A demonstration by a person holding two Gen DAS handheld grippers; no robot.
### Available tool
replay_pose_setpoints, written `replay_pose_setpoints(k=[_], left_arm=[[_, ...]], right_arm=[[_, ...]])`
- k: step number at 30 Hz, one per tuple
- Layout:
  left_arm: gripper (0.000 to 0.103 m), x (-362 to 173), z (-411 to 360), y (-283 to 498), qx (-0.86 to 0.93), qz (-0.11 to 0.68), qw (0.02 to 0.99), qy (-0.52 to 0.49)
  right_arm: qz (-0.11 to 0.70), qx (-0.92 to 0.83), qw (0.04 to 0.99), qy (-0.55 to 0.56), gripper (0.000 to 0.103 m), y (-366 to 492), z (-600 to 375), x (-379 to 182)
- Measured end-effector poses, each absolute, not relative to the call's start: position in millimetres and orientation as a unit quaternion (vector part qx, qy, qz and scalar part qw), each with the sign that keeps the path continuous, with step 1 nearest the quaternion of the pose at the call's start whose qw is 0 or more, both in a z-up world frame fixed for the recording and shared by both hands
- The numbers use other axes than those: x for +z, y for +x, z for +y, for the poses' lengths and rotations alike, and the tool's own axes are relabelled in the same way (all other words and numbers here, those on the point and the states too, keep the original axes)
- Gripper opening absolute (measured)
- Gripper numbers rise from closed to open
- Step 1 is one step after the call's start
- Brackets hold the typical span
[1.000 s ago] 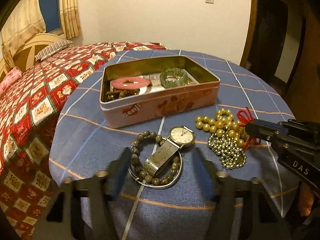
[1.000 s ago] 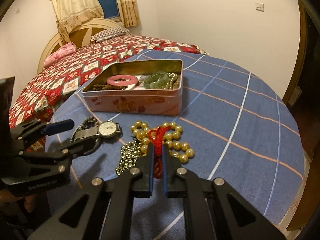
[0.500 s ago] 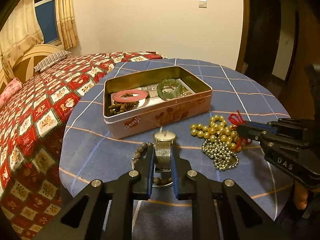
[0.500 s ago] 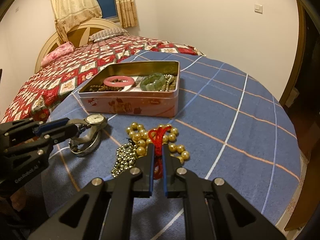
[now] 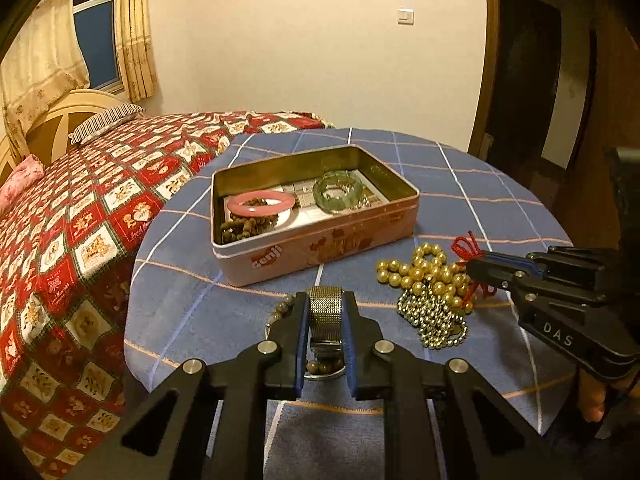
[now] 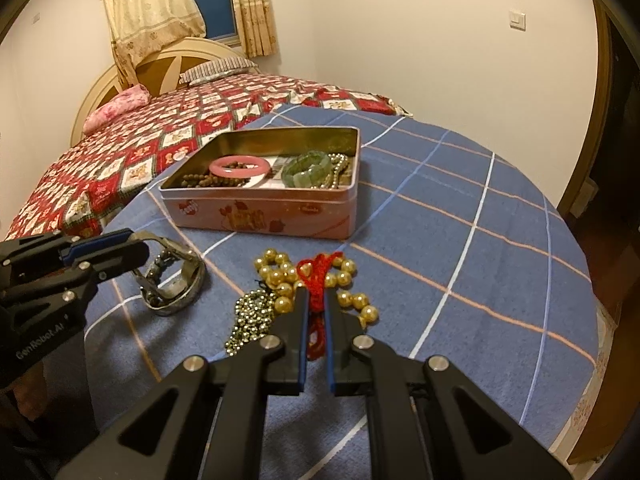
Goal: Organize jewelry
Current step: 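Carry the watch and gold necklace into the tin box and open both tools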
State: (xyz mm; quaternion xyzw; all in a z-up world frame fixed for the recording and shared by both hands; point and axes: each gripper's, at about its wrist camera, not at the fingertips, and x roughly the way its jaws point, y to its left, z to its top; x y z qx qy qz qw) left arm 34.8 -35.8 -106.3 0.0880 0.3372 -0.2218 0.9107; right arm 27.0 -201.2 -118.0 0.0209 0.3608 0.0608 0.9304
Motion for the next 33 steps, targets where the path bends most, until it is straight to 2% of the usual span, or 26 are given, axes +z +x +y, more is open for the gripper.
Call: replay_pose_setpoints(k=[16, 33], left_arm=[[0.015, -50.5, -15.7, 54.3, -0.196, 0.284, 0.936, 0.064], [0.015, -36.8, -12.0, 107.0, -0.166, 0.271, 0.946, 0.069]], right_arm=[[0.331, 0.051, 0.942, -0.010, 0.009, 44.1, -195.6, -87.3], [0.303, 0.050, 0.951, -0.045, 0.009, 92.2, -185.5, -54.5]])
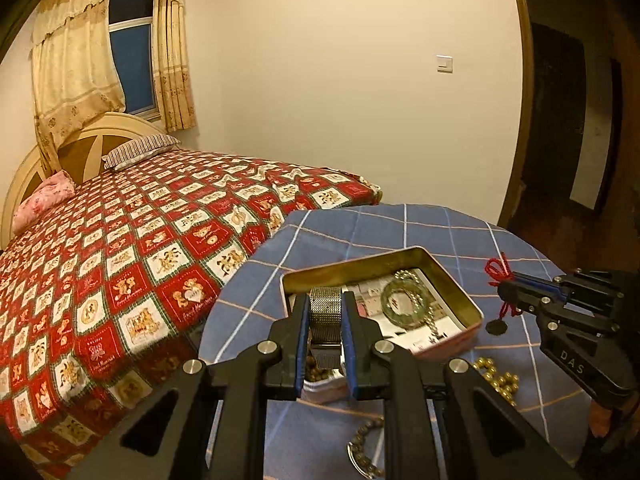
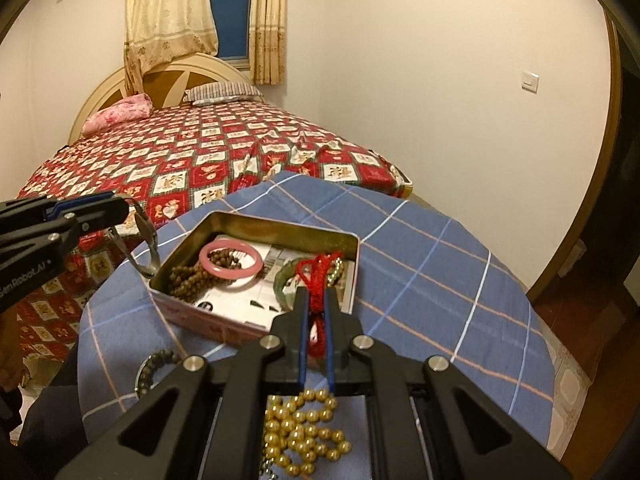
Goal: Organize jewelry
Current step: 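Carry the watch and gold necklace into the tin box and open both tools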
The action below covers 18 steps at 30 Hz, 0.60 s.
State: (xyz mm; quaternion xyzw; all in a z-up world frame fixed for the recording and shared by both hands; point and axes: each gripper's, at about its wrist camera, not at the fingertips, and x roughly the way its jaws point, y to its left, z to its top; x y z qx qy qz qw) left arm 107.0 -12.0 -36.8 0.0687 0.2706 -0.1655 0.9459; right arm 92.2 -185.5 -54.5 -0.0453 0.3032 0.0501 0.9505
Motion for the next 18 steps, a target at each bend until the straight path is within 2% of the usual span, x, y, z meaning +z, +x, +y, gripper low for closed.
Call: replay_pose_setpoints(k=[18], left_arm=[[0.015, -37.0, -17.0, 162.7, -0.152, 0.272, 0.946, 0.089]], right_arm=[[0.303, 0.043, 0.949, -0.076, 0.009, 144.0, -180.9, -47.9]])
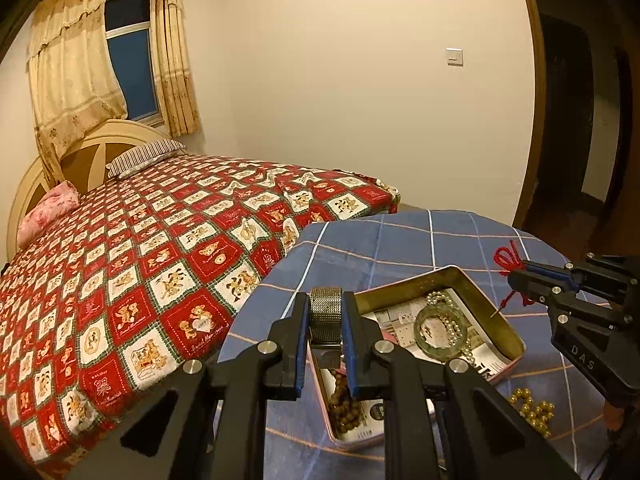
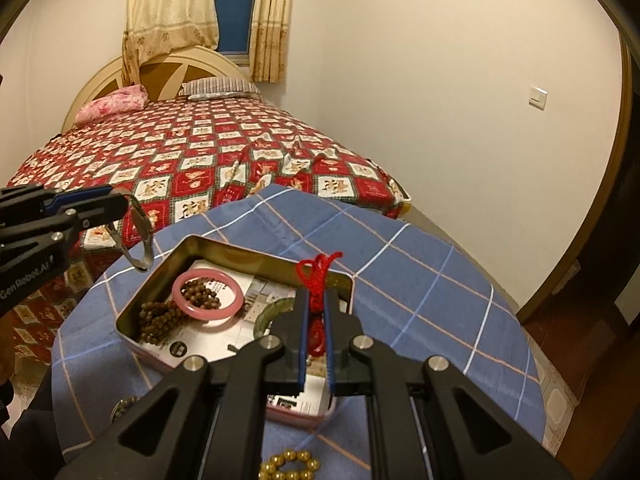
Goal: Organize jewelry
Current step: 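Carry the watch and gold necklace into the tin box and open both tools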
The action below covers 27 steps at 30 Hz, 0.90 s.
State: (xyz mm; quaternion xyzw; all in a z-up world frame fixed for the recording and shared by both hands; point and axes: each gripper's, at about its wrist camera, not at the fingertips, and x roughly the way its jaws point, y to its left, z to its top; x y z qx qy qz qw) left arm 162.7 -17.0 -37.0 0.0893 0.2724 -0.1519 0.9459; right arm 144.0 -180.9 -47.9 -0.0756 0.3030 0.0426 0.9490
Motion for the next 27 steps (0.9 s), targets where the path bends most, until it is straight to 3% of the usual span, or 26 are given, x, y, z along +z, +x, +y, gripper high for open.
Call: replay_pose_setpoints(k=[27], left_arm=[[0.015, -77.5, -43.4, 207.3, -0.165, 0.311, 0.929, 0.116]], right_arm=[[0.332, 0.038, 0.936, -0.111, 0.009, 191.2, -174.4, -75.6]])
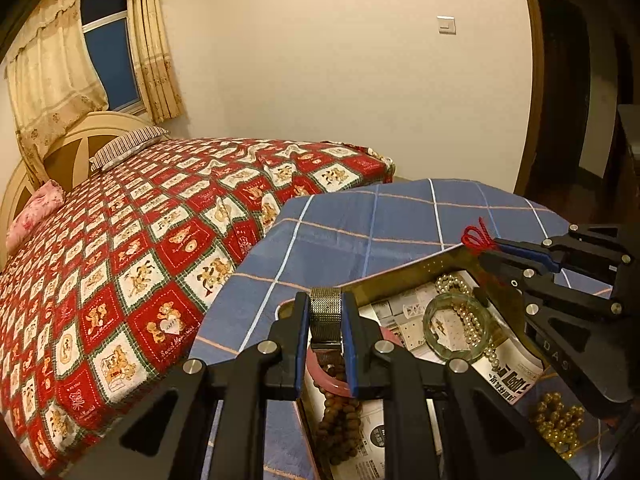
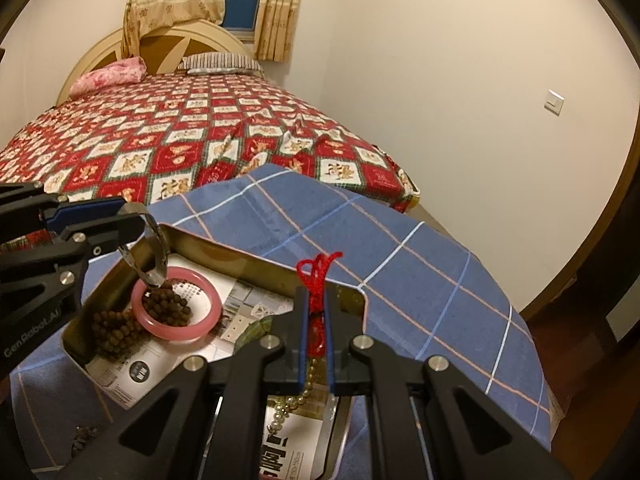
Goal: Organize jewelry
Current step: 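Carry the watch and gold necklace into the tin box and open both tools, then withdraw both tools from the tin toward the dark bead bracelet and gold pearls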
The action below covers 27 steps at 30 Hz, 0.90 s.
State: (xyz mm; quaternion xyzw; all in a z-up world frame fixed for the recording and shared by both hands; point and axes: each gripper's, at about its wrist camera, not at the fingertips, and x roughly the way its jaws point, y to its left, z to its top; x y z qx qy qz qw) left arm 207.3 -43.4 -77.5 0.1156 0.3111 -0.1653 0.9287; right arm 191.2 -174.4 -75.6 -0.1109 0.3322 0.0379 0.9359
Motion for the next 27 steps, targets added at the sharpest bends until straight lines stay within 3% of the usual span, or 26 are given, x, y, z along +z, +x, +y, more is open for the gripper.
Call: replay_pose_setpoints(k=[13, 14, 15, 16, 17, 18, 27], left_arm=[[0.017, -91.4, -43.6, 209.9, -0.155, 0.329, 0.923, 0.123], [0.024, -91.2, -43.7, 209.2, -0.156, 0.329, 0.923, 0.124], [0.041, -90.5, -43.6, 208.1, -0.155, 0.327, 0.924, 0.126], [0.053, -88.6, -43.7, 206.4, -0.149, 0.320, 0.927, 0.128], [0.075, -85.3, -42.5, 202.7, -0.142, 0.306, 0.932, 0.128], [0.082, -81.8, -41.1, 199.3, -0.139, 0.293, 0.937, 0.127], [0.082, -74.0, -30.4, 189.7, -0.134, 0.293, 0.939, 0.119]], right_arm=[[0.346, 0.039, 0.931, -0.110, 0.013, 195.1, -177.8, -87.1], [0.348, 0.040, 0.930, -0.109, 0.014, 195.0, -177.9, -87.7], [0.349, 0.041, 0.930, -0.108, 0.018, 194.4, -177.8, -88.1], [0.348, 0.040, 0.930, -0.109, 0.026, 193.3, -177.3, -88.3], [0.347, 0.040, 0.931, -0.109, 0.033, 192.2, -177.3, -88.1], [0.346, 0.039, 0.931, -0.107, 0.047, 190.9, -177.8, -87.9], [0.340, 0.042, 0.935, -0.093, 0.049, 175.6, -183.7, -79.6]])
